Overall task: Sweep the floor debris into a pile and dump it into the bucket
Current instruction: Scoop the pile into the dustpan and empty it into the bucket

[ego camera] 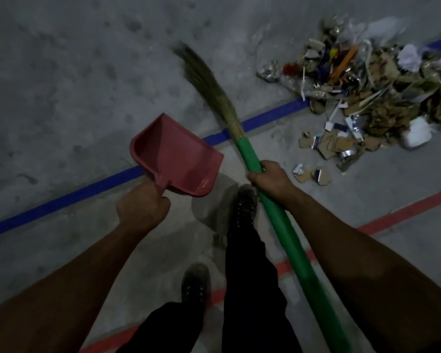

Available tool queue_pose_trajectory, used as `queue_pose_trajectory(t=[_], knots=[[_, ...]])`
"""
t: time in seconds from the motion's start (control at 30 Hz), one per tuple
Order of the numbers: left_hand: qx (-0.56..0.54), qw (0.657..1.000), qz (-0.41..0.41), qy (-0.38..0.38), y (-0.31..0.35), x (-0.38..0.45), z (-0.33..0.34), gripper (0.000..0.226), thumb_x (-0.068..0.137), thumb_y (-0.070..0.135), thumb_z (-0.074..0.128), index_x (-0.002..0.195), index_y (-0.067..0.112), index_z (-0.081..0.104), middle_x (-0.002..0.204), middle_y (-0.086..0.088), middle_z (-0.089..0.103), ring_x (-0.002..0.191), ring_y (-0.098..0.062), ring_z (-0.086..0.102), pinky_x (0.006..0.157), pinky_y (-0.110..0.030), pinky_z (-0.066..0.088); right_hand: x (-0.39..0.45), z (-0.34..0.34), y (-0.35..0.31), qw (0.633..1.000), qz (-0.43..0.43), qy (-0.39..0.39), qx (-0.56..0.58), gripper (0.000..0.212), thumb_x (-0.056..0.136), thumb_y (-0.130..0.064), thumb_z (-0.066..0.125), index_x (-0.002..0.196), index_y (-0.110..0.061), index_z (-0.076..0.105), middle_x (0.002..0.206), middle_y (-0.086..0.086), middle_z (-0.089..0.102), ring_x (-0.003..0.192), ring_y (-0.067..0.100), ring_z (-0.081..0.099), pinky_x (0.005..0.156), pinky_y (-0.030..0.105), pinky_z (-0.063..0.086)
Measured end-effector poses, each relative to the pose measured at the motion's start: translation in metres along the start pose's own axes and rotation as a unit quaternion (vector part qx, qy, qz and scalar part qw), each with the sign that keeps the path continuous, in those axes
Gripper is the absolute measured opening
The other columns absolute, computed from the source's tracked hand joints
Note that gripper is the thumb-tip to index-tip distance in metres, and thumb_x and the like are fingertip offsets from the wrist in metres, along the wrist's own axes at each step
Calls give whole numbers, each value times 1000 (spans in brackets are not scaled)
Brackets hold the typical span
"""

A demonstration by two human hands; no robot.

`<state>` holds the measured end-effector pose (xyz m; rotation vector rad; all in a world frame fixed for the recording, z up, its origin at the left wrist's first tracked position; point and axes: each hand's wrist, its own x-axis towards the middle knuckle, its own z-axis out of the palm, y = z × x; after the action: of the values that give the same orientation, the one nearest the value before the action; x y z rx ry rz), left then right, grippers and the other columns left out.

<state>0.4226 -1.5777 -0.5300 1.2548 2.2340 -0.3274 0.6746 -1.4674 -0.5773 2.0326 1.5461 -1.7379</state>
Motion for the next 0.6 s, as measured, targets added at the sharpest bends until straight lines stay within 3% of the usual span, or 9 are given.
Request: queue_pose_trajectory(t=[0.07, 0.2, 0.3, 0.43, 0.6], knots=[[-15, 1000, 1, 0, 18, 18, -2, 19, 89, 24, 55, 91, 9, 44, 87, -5, 47, 83, -25, 54, 66, -32, 36, 28, -21, 0, 991, 62, 18, 121, 11, 86, -19, 66, 85, -10, 60, 76, 15, 64, 57, 26, 62, 52, 34, 53], [-55, 998, -16, -15, 46, 47, -6, 27, 85, 26, 55, 96, 2, 51, 88, -10, 53, 83, -30, 59, 67, -35, 44, 55, -77, 1, 951, 146, 51, 269, 14, 93, -12, 59, 83, -4, 55, 67, 12, 53, 45, 19, 50, 39, 24, 45], [-49, 998, -51, 1, 66, 56, -17, 26, 84, 27, 56, 99, 5, 51, 83, -8, 53, 73, -26, 53, 63, -33, 39, 57, -113, -2, 927, 167, 76, 326, 13, 96, -13, 56, 89, -2, 54, 69, 12, 52, 46, 18, 49, 38, 22, 43], [-55, 995, -76, 19, 73, 55, -29, 24, 83, 24, 56, 98, 5, 52, 81, -6, 53, 75, -26, 55, 64, -32, 38, 34, -126, -8, 927, 127, 95, 340, 16, 93, -13, 63, 98, 0, 54, 69, 12, 53, 40, 15, 50, 38, 22, 44], [-73, 990, -117, 7, 55, 31, -38, 29, 87, 20, 58, 108, 2, 49, 101, -16, 58, 95, -33, 58, 71, -31, 34, -10, -104, -20, 966, 71, 13, 250, 17, 90, -10, 68, 96, -1, 55, 71, 14, 53, 42, 18, 52, 40, 26, 45]])
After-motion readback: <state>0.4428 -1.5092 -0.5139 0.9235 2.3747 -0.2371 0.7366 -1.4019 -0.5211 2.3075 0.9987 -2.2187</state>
